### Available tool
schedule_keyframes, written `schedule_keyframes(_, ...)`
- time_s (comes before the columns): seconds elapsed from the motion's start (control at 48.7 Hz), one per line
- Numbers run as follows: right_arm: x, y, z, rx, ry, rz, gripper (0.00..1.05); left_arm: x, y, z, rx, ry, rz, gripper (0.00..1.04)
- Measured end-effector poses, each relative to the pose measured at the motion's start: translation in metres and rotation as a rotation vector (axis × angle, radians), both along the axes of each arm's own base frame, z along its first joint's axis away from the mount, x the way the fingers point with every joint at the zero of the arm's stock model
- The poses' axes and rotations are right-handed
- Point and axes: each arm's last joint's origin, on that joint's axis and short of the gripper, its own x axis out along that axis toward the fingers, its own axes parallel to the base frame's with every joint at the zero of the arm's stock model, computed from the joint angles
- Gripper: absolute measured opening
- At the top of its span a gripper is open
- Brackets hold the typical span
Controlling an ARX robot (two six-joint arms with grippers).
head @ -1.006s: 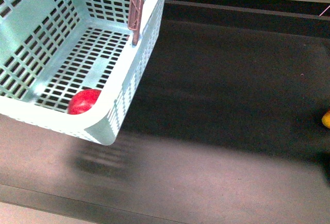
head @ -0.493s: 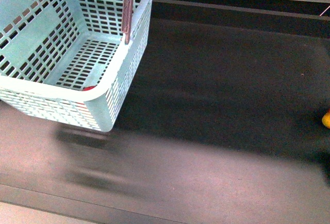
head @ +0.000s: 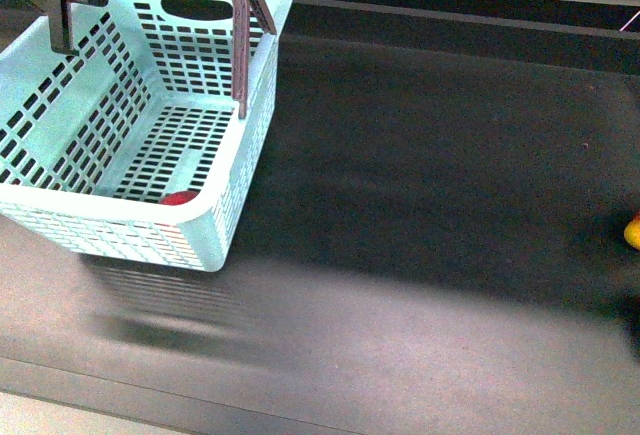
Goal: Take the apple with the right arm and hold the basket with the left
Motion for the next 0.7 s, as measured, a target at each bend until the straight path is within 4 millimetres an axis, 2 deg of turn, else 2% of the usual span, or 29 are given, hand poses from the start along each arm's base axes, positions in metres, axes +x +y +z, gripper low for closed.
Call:
schedule_keyframes(0.062,0.000,0.000,0.000,0.000,0.000,0.000,0.96,0.000,0.000,-0.001,-0.003,0.006,0.003,0.21)
schedule_keyframes(0.082,0.000,0.000,0.000,0.000,0.000,0.000,0.96,0.000,0.000,-0.001,-0.003,0.007,0.005,0.24)
schedule_keyframes(0.205,0.000,0.000,0.000,0.000,0.000,0.000,0.96,-0.006,0.001,0.006,-0.012,0.004,0.038,0.52)
schedule_keyframes(0.267,0.000,0.000,0.000,0.000,0.000,0.000,0.96,-0.015,0.004,0.015,-0.016,-0.011,0.063,0.65)
schedule_keyframes(0.493,0.000,0.000,0.000,0.000,0.000,0.000,0.96,-0.047,0.016,0.058,0.002,-0.055,0.136,0.98)
schedule_keyframes(0.616,0.000,0.000,0.000,0.000,0.000,0.000,0.96,-0.070,0.020,0.082,0.112,-0.003,0.116,0.98)
schedule_keyframes(0.698,0.000,0.000,0.000,0.000,0.000,0.000,0.96,-0.075,0.020,0.089,0.142,-0.005,0.102,0.98)
